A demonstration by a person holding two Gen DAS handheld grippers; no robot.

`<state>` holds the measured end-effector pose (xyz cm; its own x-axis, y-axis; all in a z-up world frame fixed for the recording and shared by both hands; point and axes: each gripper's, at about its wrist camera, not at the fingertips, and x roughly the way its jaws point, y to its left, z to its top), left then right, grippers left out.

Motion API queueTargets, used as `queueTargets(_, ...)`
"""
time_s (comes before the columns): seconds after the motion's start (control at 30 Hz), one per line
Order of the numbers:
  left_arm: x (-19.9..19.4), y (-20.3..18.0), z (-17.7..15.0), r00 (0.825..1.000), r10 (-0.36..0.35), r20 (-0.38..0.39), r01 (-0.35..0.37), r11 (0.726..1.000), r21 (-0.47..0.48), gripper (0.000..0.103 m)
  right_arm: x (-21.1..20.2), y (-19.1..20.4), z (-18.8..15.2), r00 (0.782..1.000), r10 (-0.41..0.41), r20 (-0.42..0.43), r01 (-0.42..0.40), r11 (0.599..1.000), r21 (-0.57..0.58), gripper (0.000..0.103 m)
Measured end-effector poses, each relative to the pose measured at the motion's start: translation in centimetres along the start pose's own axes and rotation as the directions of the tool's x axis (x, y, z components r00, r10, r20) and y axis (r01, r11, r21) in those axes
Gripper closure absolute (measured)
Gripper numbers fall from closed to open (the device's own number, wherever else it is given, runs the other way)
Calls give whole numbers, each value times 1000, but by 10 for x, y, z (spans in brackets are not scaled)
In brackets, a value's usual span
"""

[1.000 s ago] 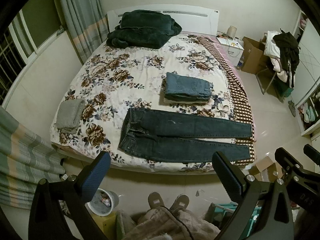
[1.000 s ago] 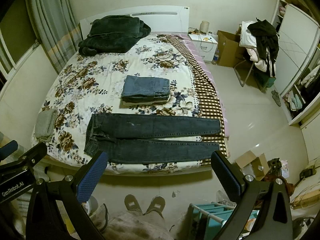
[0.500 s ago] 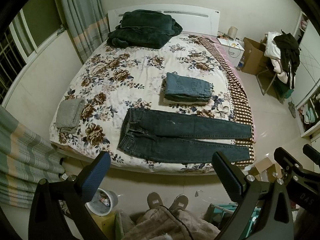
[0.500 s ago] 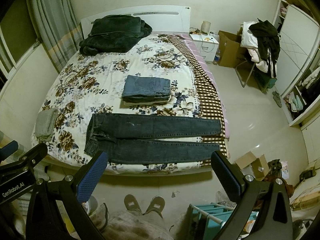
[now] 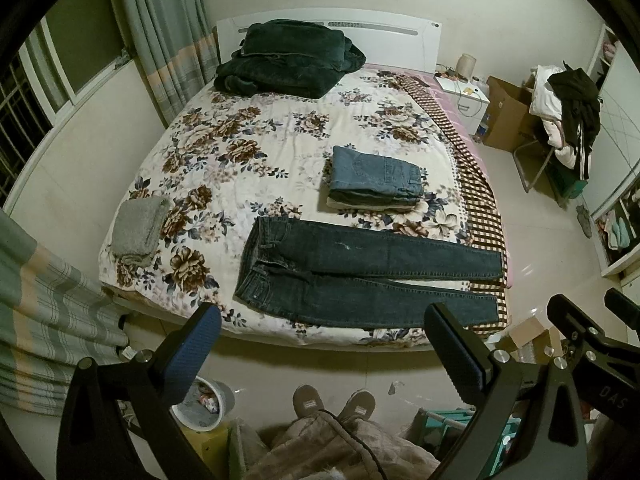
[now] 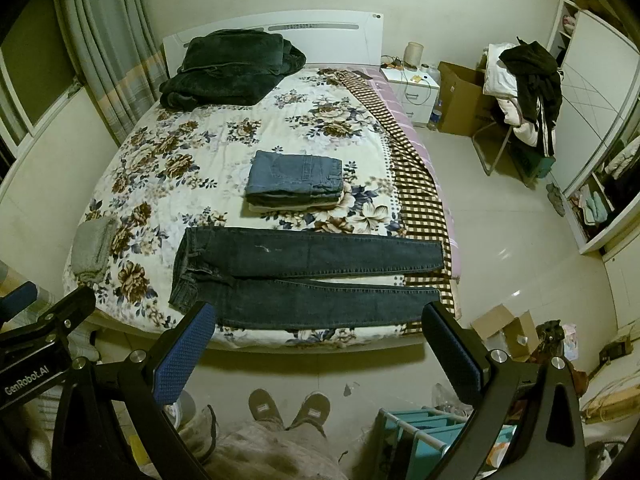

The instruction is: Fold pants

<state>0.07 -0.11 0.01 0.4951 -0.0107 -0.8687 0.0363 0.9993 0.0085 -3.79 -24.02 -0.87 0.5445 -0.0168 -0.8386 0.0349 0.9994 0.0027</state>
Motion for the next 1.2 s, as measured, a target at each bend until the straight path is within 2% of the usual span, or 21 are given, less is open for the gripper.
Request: queueTargets(1.2, 0, 1, 0, 1000, -4, 1, 4, 1000, -1, 0, 0, -2, 2, 1000, 4, 1, -4, 1000, -2, 0)
